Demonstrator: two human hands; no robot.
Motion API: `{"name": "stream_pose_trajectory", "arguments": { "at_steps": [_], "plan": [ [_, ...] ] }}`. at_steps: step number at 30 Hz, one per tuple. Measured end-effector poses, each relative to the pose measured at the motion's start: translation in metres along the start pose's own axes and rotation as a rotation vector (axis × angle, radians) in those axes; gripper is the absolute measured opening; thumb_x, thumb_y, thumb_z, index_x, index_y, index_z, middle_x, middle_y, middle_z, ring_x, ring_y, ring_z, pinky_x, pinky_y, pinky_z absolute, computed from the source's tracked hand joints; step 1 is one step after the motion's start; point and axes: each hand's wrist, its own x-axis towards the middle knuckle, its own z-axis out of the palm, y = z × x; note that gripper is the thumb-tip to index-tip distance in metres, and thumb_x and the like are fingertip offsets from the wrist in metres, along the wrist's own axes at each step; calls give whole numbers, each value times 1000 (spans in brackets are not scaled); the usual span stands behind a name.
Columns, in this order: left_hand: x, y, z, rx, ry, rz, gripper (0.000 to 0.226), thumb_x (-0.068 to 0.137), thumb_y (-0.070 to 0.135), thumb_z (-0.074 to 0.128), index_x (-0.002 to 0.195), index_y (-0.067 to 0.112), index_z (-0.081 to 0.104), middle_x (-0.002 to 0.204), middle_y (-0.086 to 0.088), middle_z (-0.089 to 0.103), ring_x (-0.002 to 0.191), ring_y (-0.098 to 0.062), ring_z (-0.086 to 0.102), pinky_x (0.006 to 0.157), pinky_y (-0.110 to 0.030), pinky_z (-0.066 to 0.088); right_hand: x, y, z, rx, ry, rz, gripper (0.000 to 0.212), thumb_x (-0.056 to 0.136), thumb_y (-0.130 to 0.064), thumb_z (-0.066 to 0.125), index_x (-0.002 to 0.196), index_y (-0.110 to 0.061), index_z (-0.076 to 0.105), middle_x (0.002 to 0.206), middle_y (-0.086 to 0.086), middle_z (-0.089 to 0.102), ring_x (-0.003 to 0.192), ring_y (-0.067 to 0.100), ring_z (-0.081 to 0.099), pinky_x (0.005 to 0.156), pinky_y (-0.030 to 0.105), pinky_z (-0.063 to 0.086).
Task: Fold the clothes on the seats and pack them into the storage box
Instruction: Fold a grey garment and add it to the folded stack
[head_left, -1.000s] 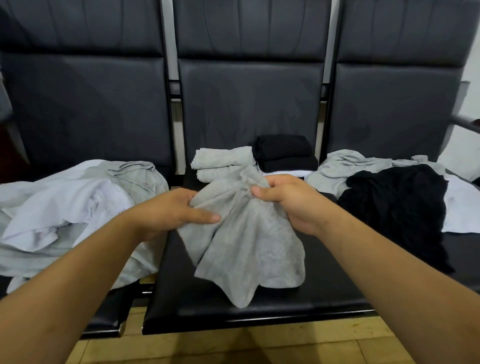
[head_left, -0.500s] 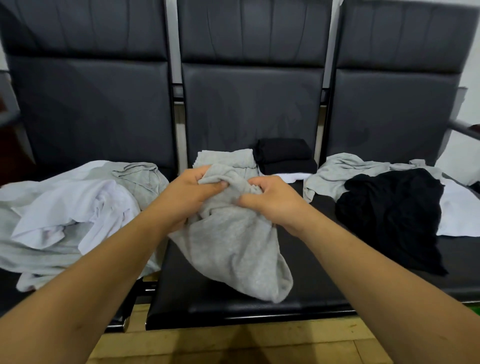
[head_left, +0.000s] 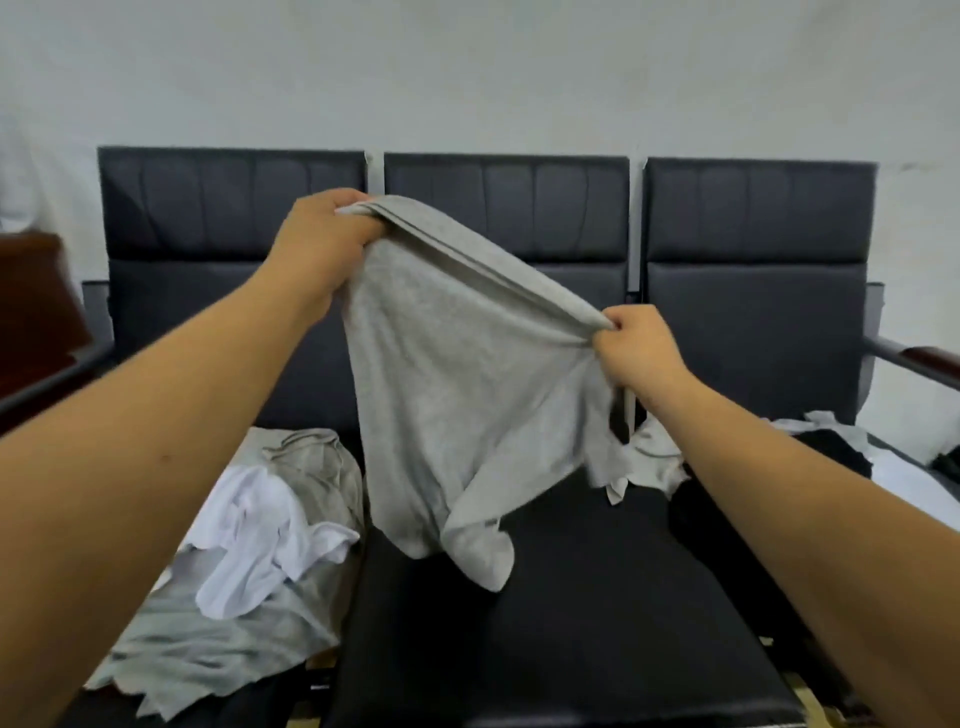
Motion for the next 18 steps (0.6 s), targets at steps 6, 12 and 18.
{"name": "stream_pose_trajectory", "arguments": {
  "at_steps": [6,12,18],
  "plan": [
    [3,21,-11,24,-86,-113,14,88,20,70,100,12,72,95,-8,74,85,-22,68,70,-32,55,9,-23,-24,146,108,-26,27,95,-4,38,95,-7,64,78,4,57,67,17,50,58,31,42],
    [-4,14,-13,-102,-75,-162,16,89,21,68,102,15,74,99,-7,76,93,-25,71,79,-36,58,10,-19,-39,-4,39,-77,22,100,-15,44,87,-11,62,75,4,56,62,16,47,52,29,36],
    [9,22,-26,-49,122,-69,17,89,12,65,80,27,68,91,-1,70,95,-21,65,85,-37,56,19,-26,-67,-89,95,-168,33,100,-18,53,67,-11,54,64,4,48,58,16,42,52,32,31]
  ]
}}
